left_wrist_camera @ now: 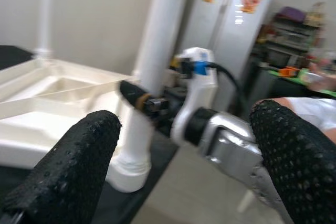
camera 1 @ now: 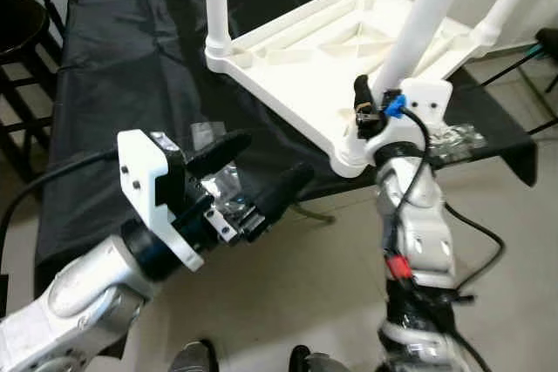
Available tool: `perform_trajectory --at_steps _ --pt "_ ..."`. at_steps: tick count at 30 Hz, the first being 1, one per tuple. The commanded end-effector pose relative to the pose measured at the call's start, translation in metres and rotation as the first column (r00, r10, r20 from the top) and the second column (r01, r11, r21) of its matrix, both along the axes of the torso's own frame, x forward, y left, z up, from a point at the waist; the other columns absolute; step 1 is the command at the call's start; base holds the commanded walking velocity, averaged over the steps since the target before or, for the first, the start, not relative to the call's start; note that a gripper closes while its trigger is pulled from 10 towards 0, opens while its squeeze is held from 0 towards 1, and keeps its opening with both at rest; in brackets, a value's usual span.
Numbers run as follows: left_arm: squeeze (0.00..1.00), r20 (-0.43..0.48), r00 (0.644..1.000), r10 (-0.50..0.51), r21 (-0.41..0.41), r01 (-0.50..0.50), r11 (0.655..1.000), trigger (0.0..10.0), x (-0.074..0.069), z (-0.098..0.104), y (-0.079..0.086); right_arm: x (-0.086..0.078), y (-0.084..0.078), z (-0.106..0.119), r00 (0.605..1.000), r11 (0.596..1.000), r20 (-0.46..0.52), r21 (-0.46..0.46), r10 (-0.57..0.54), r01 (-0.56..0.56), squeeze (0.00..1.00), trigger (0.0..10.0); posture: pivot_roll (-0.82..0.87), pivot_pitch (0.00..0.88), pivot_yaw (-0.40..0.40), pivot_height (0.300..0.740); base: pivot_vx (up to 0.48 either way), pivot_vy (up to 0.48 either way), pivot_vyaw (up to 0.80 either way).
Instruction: Building children table
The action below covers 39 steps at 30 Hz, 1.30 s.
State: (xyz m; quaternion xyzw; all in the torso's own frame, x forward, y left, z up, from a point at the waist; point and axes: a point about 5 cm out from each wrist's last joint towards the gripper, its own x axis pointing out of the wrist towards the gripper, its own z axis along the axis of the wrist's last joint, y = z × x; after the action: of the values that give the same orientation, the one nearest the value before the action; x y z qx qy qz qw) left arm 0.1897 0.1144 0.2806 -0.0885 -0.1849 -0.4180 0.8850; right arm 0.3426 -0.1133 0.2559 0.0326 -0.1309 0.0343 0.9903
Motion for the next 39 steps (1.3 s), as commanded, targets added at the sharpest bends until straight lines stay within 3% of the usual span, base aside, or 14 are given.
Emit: perform_trajectory --at_steps 1,3,4,18,19,20,21,22,25,26,28,29,36,39 --pt "0.00 -0.006 1.000 -0.024 0.000 0.024 1.000 10.0 -0.001 -0.003 -0.003 0.008 0.011 -0.049 0.960 0.998 -0.273 0.032 0.067 -0.061 0.00 10.0 0.02 0.295 -0.056 0.740 0.000 0.000 0.00" --pt "0.00 -0.007 1.000 -0.027 -0.003 0.027 1.000 10.0 -0.002 -0.003 -0.004 0.008 0.013 -0.037 0.960 0.987 -0.229 0.039 0.161 -0.156 0.23 10.0 0.02 0.296 -0.063 0.740 0.000 0.000 0.00" --pt "0.00 -0.008 1.000 -0.028 -0.007 0.028 1.000 10.0 -0.002 -0.003 -0.005 0.005 0.013 -0.022 0.957 0.972 -0.168 0.043 0.236 -0.232 1.00 10.0 0.03 0.297 -0.065 0.740 0.000 0.000 0.00" --pt "0.00 -0.011 0.999 -0.034 -0.007 0.033 0.999 10.0 -0.002 -0.004 -0.006 0.007 -0.041 0.043 0.671 0.596 -0.145 -0.352 0.727 -0.722 1.00 10.0 0.04 0.312 -0.067 0.740 0.000 0.000 0.00" --pt "0.00 -0.011 0.999 -0.034 -0.007 0.034 0.999 10.0 -0.002 -0.004 -0.006 0.007 -0.042 0.047 0.635 0.549 -0.170 -0.370 0.754 -0.750 0.53 10.0 0.04 0.312 -0.066 0.740 0.000 0.000 0.00" --pt "0.00 -0.011 0.999 -0.034 -0.007 0.034 0.999 10.0 -0.002 -0.004 -0.006 0.007 -0.042 0.047 0.635 0.549 -0.170 -0.370 0.754 -0.750 0.53 10.0 0.04 0.312 -0.066 0.740 0.000 0.000 0.00" --pt "0.00 -0.011 0.999 -0.034 -0.008 0.034 0.999 10.0 -0.003 -0.004 -0.006 0.009 -0.041 0.052 0.607 0.510 -0.186 -0.388 0.772 -0.768 0.00 10.0 0.05 0.314 -0.066 0.740 0.000 0.000 0.00" --pt "0.00 -0.011 0.999 -0.034 -0.009 0.034 0.999 10.0 -0.003 -0.004 -0.007 0.010 -0.042 0.056 0.581 0.476 -0.201 -0.399 0.789 -0.784 0.00 10.0 0.05 0.314 -0.066 0.740 0.000 0.000 0.00" --pt "0.00 -0.012 0.999 -0.035 -0.009 0.035 0.999 10.0 -0.004 -0.004 -0.007 0.016 -0.043 0.064 0.571 0.467 -0.195 -0.399 0.798 -0.789 0.00 10.0 0.05 0.316 -0.066 0.740 0.000 0.000 0.00" --pt "0.00 -0.013 0.999 -0.035 -0.007 0.035 0.999 10.0 -0.005 -0.004 -0.007 0.020 -0.045 0.069 0.584 0.484 -0.178 -0.399 0.792 -0.779 0.00 4.6 0.06 0.317 -0.067 0.740 0.000 0.000 0.00" --pt "0.00 -0.014 0.999 -0.036 -0.006 0.036 0.999 10.0 -0.005 -0.004 -0.007 0.023 -0.046 0.073 0.593 0.496 -0.166 -0.399 0.788 -0.771 0.00 4.6 0.06 0.317 -0.067 0.740 0.000 0.000 0.00" --pt "0.00 -0.014 0.999 -0.035 -0.004 0.035 0.999 10.0 -0.005 -0.004 -0.007 0.024 -0.046 0.074 0.585 0.484 -0.175 -0.403 0.792 -0.777 0.00 0.0 0.06 0.318 -0.069 0.740 0.000 0.000 0.00" --pt "0.00 -0.017 0.999 -0.031 -0.003 0.031 1.000 10.0 -0.007 -0.005 -0.007 0.022 -0.051 0.068 0.547 0.425 -0.232 -0.418 0.805 -0.803 0.00 0.0 0.06 0.320 -0.071 0.740 0.000 0.000 0.00" --pt "0.00 -0.020 0.999 -0.034 -0.002 0.033 0.999 10.0 -0.007 -0.006 -0.007 0.023 -0.054 0.055 0.603 0.481 -0.253 -0.408 0.757 -0.776 0.00 0.0 0.06 0.321 -0.078 0.740 0.000 0.000 0.00"
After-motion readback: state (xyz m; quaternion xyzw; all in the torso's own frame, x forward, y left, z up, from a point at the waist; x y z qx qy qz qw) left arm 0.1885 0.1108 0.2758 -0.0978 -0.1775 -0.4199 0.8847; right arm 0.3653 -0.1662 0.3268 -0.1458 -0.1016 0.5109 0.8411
